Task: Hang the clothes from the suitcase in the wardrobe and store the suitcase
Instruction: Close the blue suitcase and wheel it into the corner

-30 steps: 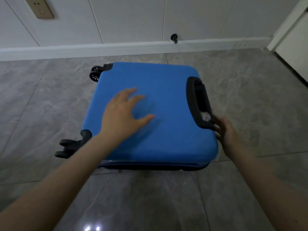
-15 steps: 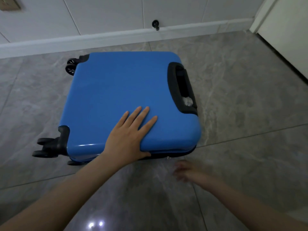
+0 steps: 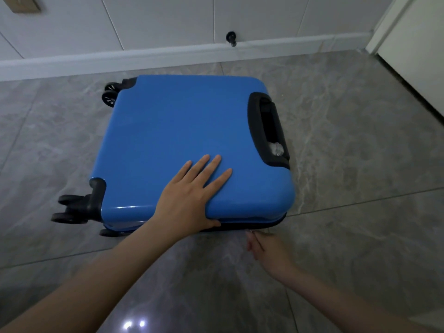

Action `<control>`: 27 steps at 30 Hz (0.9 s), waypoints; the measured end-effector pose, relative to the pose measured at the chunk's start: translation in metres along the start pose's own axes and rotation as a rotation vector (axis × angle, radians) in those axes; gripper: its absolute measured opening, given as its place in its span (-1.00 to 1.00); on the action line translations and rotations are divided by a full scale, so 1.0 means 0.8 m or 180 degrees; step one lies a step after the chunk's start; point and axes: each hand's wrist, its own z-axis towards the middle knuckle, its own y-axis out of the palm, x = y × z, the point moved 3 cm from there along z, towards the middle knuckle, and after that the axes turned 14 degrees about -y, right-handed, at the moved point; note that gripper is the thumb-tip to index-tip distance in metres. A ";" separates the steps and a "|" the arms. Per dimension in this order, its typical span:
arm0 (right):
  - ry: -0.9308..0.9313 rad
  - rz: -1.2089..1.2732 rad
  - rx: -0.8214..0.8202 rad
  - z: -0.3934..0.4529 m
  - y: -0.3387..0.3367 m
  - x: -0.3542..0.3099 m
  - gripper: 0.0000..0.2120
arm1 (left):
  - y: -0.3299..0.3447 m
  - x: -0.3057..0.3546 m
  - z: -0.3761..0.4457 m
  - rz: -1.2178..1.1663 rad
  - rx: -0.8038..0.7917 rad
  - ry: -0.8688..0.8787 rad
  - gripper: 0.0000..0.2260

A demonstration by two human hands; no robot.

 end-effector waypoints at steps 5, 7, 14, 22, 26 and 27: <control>-0.1409 -0.1958 -0.0065 -0.003 -0.051 0.042 -0.54 | -0.005 -0.013 -0.007 -0.0069 0.0053 0.0065 -0.01; -0.1573 -0.2312 -0.0045 -0.005 -0.068 0.062 -0.54 | -0.005 -0.023 -0.013 -0.0074 0.0030 0.0114 -0.02; -0.1618 -0.2493 -0.0503 -0.005 -0.027 0.027 -0.73 | -0.025 -0.047 -0.026 -0.0442 -0.0331 -0.0252 -0.23; -0.1690 -0.2240 -0.1056 0.002 0.025 -0.041 -0.80 | -0.041 0.106 0.073 -0.0691 -0.0770 -0.0529 -0.67; -0.1305 -0.2350 -0.1164 0.007 0.045 -0.046 -0.63 | 0.017 0.157 0.106 -0.0032 -0.1191 -0.1017 -0.67; -0.1331 -0.2351 -0.1151 0.007 0.052 -0.042 -0.63 | 0.029 0.157 0.108 0.0108 -0.1219 -0.1162 -0.63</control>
